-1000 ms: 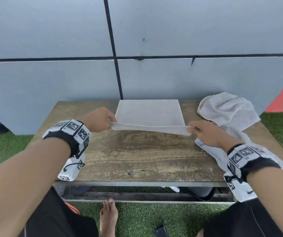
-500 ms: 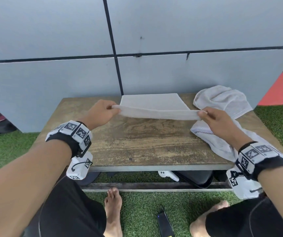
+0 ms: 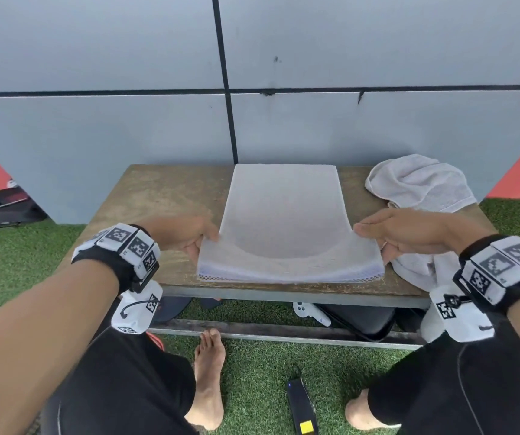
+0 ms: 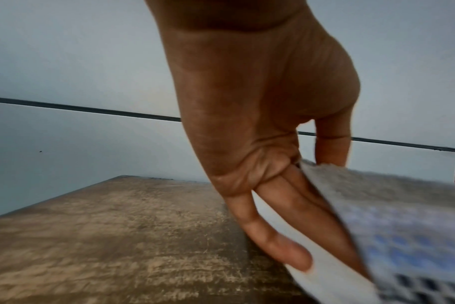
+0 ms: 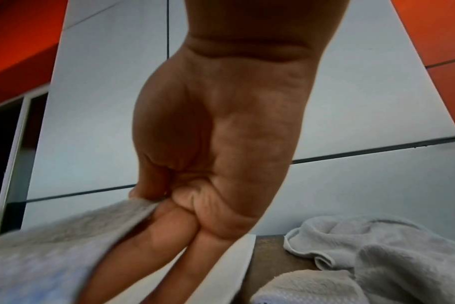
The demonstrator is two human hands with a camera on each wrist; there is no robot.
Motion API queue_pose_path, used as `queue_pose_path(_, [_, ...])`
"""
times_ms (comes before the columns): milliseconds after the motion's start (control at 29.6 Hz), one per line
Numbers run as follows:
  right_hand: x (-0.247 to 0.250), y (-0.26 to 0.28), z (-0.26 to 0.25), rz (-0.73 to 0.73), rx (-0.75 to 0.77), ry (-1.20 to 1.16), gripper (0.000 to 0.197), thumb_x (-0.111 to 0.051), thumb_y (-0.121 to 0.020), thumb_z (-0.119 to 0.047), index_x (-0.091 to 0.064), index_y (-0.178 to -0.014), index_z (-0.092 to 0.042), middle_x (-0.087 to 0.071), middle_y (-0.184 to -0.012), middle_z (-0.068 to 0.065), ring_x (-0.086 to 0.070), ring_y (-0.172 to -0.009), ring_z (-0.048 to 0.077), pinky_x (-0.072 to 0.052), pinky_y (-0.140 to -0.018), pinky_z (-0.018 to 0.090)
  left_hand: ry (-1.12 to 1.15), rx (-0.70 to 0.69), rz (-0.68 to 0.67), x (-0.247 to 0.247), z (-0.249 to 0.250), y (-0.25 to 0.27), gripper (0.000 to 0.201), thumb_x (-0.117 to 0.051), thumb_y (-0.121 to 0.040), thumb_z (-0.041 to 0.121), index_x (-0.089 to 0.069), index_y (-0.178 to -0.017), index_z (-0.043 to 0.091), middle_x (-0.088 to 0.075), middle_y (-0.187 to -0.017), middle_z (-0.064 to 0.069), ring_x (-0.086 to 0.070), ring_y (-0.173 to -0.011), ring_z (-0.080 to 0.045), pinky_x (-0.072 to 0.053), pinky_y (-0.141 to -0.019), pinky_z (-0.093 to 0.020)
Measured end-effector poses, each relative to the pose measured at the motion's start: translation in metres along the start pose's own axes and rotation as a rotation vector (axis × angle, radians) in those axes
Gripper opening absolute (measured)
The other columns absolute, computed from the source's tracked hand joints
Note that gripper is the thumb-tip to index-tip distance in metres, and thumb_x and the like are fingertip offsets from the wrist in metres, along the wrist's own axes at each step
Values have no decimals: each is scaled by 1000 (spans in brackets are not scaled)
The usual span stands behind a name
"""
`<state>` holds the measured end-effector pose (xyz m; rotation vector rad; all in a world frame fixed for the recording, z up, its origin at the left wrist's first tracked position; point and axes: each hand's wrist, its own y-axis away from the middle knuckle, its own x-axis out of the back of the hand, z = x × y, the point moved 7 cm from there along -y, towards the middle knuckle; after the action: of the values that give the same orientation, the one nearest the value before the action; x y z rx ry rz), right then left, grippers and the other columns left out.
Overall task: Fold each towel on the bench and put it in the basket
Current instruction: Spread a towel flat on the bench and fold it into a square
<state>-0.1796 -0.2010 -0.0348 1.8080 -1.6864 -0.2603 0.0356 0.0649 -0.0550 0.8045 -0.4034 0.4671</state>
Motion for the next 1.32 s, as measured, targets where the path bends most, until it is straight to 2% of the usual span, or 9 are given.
queue_pose_path(101, [-1,-2,-4,-10,-29,12,38,-40,-108,-29,-68,-120,-6,-75,-113,12,-75,-95,32,-55,-93,44,-22,26,-138,-7,-3,7,37,-36,-102,12,-63,-122,-3,-78,-87,-13,-75,-69,-19,-58,-63,-24])
queue_pose_path(270, [27,-20,-4,218,66,-32,34,-45,-106,-33,-68,-120,-12,-76,-109,5,-74,-91,37,-57,-91,47,103,-79,84,22,-9,-12,31,-45,-102,16,-68,-118,4,-75,-106,-17,-71,-100,-37,-50,-101,-50])
queue_pose_path(506, [61,-57,-10,500,148,-26,34,-47,-106,-35,-66,-110,-7,-75,-99,18,-74,-85,40,-62,-78,50,280,-208,365,50,11,-49,22,-49,-103,20,-63,-105,3,-68,-102,-18,-65,-87,-27,-55,-88,-52])
queue_pose_path(641, [72,-81,-3,673,132,-85,27,-44,-107,-33,-59,-92,-15,-70,-88,16,-74,-71,32,-63,-67,44,276,-234,465,52,17,-73,26,-48,-99,34,-59,-105,11,-65,-112,-24,-67,-98,-40,-56,-86,-61])
queue_pose_path(776, [85,-94,2,836,144,94,33,-42,-107,-32,-49,-84,-10,-59,-85,14,-63,-76,33,-57,-69,45,135,-251,535,50,25,-94,23,-45,-100,38,-54,-90,19,-63,-93,-9,-62,-87,-32,-52,-79,-43])
queue_pose_path(911, [72,-117,21,677,19,426,29,-41,-106,-28,-47,-80,-16,-52,-76,-1,-50,-73,22,-34,-65,33,-193,-221,461,28,25,-111,31,-44,-105,27,-61,-107,2,-67,-100,-15,-63,-94,-33,-48,-80,-40])
queue_pose_path(1114, [49,-115,28,608,12,590,28,-43,-104,-24,-48,-78,-17,-53,-76,-2,-51,-76,21,-34,-68,34,-431,-236,422,7,10,-104,30,-45,-103,22,-62,-123,7,-69,-110,-13,-64,-83,-27,-53,-75,-37])
queue_pose_path(1215, [43,-105,29,577,14,595,34,-46,-103,-28,-48,-72,-15,-57,-74,1,-53,-74,22,-35,-65,35,-405,-252,442,10,4,-95,23,-50,-96,21,-67,-95,5,-70,-86,-11,-63,-72,-28,-53,-66,-34])
queue_pose_path(1316, [46,-100,30,484,-10,610,37,-49,-101,-30,-55,-78,-2,-64,-79,12,-58,-77,29,-38,-65,34,-359,-242,440,15,0,-86,30,-52,-89,17,-46,-61,8,-47,-56,-6,-43,-52,-21,-32,-50,-28])
